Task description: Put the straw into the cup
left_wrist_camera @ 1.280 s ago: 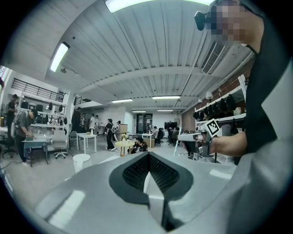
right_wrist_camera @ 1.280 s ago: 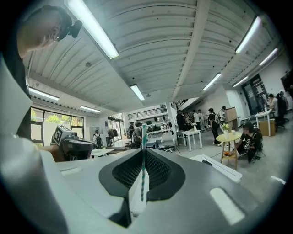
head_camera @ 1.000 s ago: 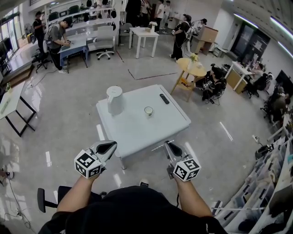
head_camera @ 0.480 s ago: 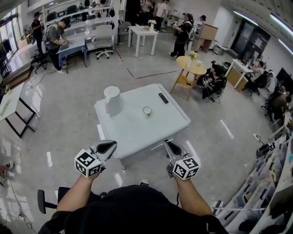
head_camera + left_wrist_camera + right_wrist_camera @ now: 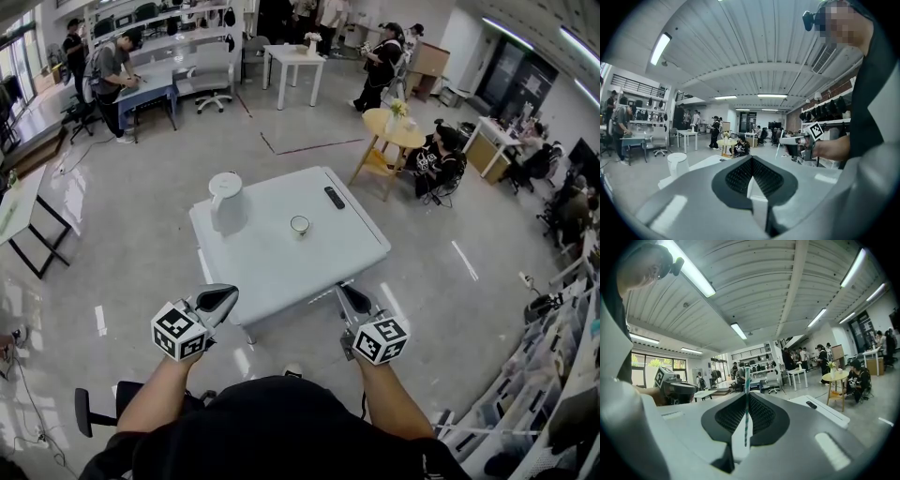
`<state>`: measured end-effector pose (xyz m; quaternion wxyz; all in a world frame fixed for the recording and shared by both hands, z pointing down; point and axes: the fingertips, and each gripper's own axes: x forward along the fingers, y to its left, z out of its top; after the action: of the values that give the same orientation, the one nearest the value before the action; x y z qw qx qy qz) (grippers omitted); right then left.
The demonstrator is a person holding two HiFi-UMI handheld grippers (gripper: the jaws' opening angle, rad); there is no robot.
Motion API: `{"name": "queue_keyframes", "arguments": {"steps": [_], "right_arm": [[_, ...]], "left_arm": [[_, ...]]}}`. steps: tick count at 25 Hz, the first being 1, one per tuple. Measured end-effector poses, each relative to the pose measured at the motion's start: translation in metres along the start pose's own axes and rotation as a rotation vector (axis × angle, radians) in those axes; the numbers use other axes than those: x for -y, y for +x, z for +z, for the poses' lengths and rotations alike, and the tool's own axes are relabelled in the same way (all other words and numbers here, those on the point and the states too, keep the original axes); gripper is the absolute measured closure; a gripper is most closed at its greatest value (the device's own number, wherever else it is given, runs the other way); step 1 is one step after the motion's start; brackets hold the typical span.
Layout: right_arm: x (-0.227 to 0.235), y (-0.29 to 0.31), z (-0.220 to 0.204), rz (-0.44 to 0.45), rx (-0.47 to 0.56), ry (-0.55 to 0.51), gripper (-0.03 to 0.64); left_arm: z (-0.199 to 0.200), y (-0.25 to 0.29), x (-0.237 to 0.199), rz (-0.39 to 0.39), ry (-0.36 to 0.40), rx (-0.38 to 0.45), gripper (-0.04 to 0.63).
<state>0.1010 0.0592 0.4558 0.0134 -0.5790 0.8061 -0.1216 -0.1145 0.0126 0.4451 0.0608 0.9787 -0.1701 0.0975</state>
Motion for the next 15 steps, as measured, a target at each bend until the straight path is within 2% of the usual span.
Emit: {"name": "queue_keyframes", "arguments": {"steps": [15], "right_arm": [[0.032, 0.027, 0.001, 0.013, -0.017, 0.021, 0.572]], "left_arm": [[-0.005, 0.032, -0.019, 0.002, -0.034, -0.040, 0.594]]}}
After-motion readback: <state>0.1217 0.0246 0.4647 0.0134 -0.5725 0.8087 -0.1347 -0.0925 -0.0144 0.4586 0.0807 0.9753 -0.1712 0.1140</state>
